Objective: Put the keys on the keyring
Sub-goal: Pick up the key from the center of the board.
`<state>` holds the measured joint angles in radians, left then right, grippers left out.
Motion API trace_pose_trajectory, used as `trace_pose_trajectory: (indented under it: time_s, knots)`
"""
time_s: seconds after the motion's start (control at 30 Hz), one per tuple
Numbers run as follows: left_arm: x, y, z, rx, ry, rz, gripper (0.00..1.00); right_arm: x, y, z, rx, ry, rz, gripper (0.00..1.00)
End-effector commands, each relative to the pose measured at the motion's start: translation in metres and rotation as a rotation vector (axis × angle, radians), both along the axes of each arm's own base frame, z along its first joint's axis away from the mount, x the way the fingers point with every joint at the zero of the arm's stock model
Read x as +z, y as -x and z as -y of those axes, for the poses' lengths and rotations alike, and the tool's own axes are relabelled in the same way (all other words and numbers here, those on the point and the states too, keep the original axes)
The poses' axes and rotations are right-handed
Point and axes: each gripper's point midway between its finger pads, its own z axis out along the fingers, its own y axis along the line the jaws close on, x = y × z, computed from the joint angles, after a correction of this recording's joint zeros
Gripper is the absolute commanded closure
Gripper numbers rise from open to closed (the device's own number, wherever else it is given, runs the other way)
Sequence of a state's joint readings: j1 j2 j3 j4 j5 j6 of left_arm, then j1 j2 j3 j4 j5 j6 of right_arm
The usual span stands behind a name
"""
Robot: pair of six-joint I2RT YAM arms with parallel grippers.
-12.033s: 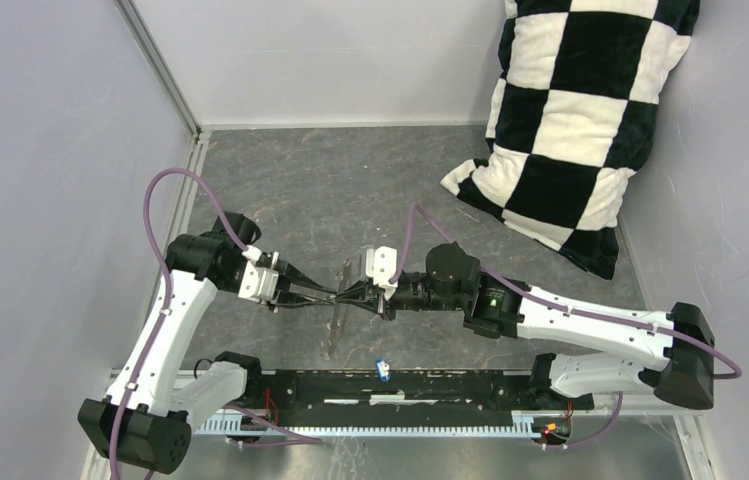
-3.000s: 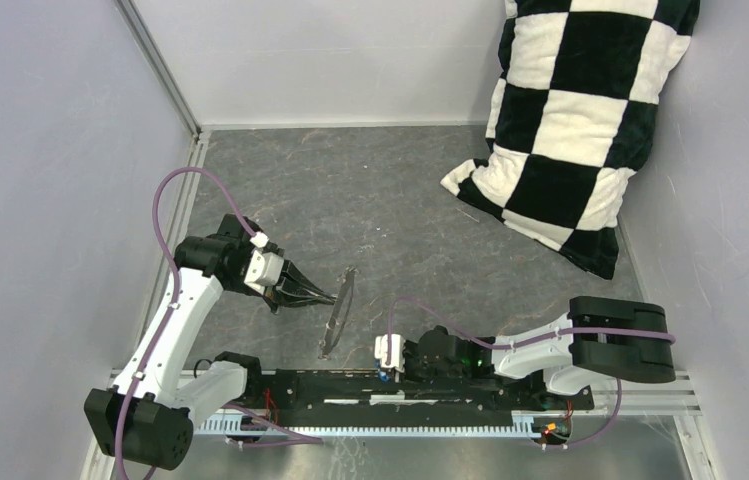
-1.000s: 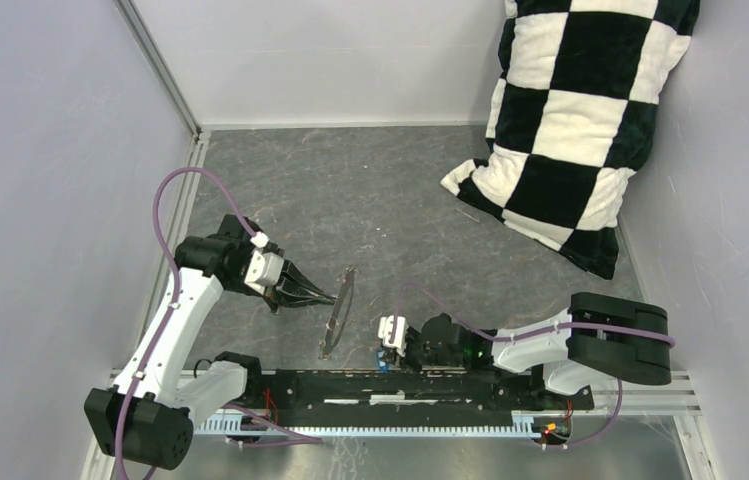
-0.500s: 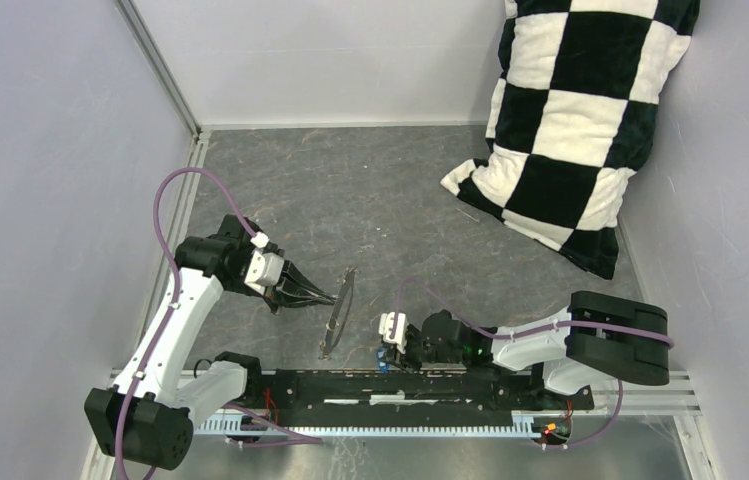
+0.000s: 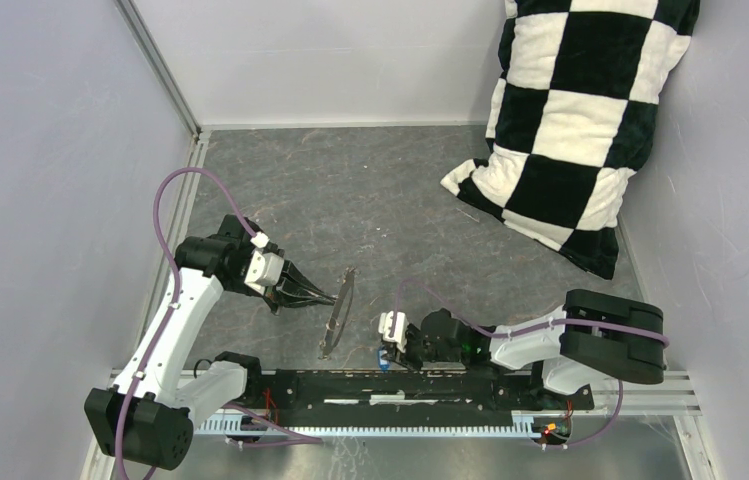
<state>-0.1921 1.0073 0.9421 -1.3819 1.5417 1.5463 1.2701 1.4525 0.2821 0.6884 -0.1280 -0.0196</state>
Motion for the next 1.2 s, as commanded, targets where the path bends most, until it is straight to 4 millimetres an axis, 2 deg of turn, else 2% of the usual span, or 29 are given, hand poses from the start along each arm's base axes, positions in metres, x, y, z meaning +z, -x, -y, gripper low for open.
trace_pose_trajectory:
  time_s: [0.0,0.3,0.53,0.67,0.93,1.07,1.17]
  knots:
    - [0.02,0.004,0.003,-0.014,0.106,0.041,0.98,0.014,-0.011,-0.01,-0.038,-0.059,0.009,0.7]
    - [0.019,0.005,0.003,-0.014,0.105,0.04,0.98,0.016,-0.01,-0.016,-0.025,-0.074,-0.043,0.73]
    - [0.02,0.005,0.003,-0.015,0.106,0.039,0.98,0.02,-0.012,-0.016,-0.03,-0.114,-0.109,0.87]
    - [0.02,0.005,0.003,-0.016,0.105,0.038,0.98,0.025,-0.012,-0.017,-0.019,-0.145,-0.139,0.99]
    - [0.02,0.004,0.004,-0.016,0.105,0.035,0.98,0.03,-0.009,-0.015,0.022,-0.14,-0.119,0.99]
    - [0.027,0.007,0.005,-0.029,0.102,0.023,0.98,0.056,-0.014,-0.015,0.043,-0.181,-0.018,1.0]
    - [0.031,0.016,0.01,-0.079,0.078,-0.074,0.98,0.096,-0.02,-0.016,0.085,-0.227,0.142,0.99]
